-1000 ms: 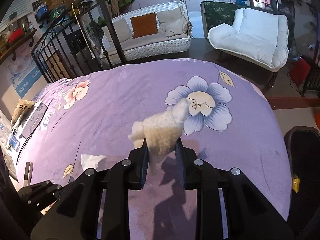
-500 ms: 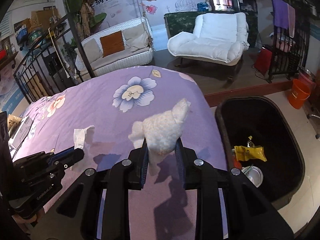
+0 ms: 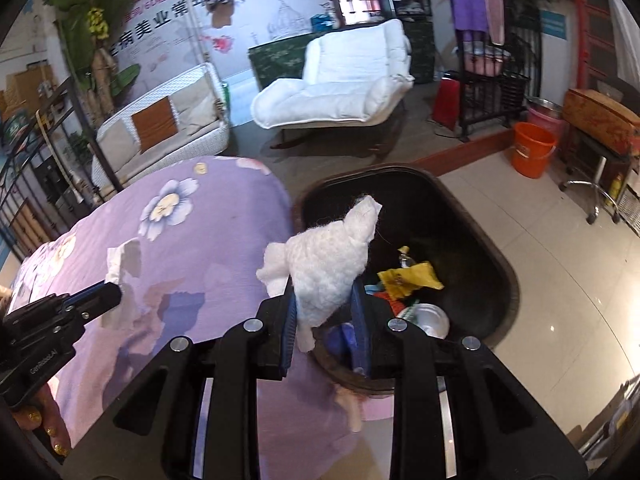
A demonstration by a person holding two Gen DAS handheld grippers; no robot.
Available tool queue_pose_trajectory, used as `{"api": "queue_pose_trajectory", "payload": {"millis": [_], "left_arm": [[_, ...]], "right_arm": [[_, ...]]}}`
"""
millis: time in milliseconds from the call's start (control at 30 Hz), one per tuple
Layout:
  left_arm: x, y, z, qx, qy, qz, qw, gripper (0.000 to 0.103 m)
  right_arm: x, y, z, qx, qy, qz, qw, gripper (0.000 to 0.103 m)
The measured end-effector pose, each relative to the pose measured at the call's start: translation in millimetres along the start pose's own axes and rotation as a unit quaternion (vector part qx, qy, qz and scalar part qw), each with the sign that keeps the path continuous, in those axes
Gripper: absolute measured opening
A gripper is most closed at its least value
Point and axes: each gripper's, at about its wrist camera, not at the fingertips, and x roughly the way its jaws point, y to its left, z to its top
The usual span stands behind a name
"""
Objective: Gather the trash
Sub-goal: 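Lift both white tissues and carry them over the black bin, then release the white tissue into the bin with the right tool, then lower the white tissue into the bin and open the left tool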
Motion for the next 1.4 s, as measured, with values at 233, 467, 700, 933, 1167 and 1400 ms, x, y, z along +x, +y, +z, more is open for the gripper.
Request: {"api": "queue_pose_trajectory", "payload": {"millis": [233, 467, 700, 933, 1167, 1400], "left_arm": [[10.0, -24.7, 4.1, 0.025, 0.003, -0.016, 0.9995, 0.011], [17.7, -40.2, 6.3, 0.038, 0.009, -0.028, 0.9989, 0.011], [23.9, -50.0, 7.0, 0.045, 0.016, -0.032, 0.9983, 0.011], [26.4, -56.6, 10.1, 0.051, 0.018, -0.039, 0.9977, 0.011], [32.7, -66.2, 14.9, 0.066, 0.019, -0.053, 0.9963, 0.011], [47.9, -82.1, 22.7, 0.074, 0.029, -0.073, 0.9941, 0.011]], "right_arm": [[21.1, -31.0, 6.0, 0.015, 0.010, -0.035, 0.999, 0.026], [66.9, -42.8, 10.5, 0.017, 0.036, -0.051, 0.998, 0.034], [82.2, -46.9, 3.9, 0.023, 0.046, -0.067, 0.996, 0.066], [61.2, -44.9, 0.4, 0.025, 0.028, -0.064, 0.997, 0.070], [31.5, -48.1, -9.4, 0.032, 0.001, -0.068, 0.997, 0.072], [2.7, -60.0, -17.3, 0.037, -0.025, -0.092, 0.995, 0.077]]}}
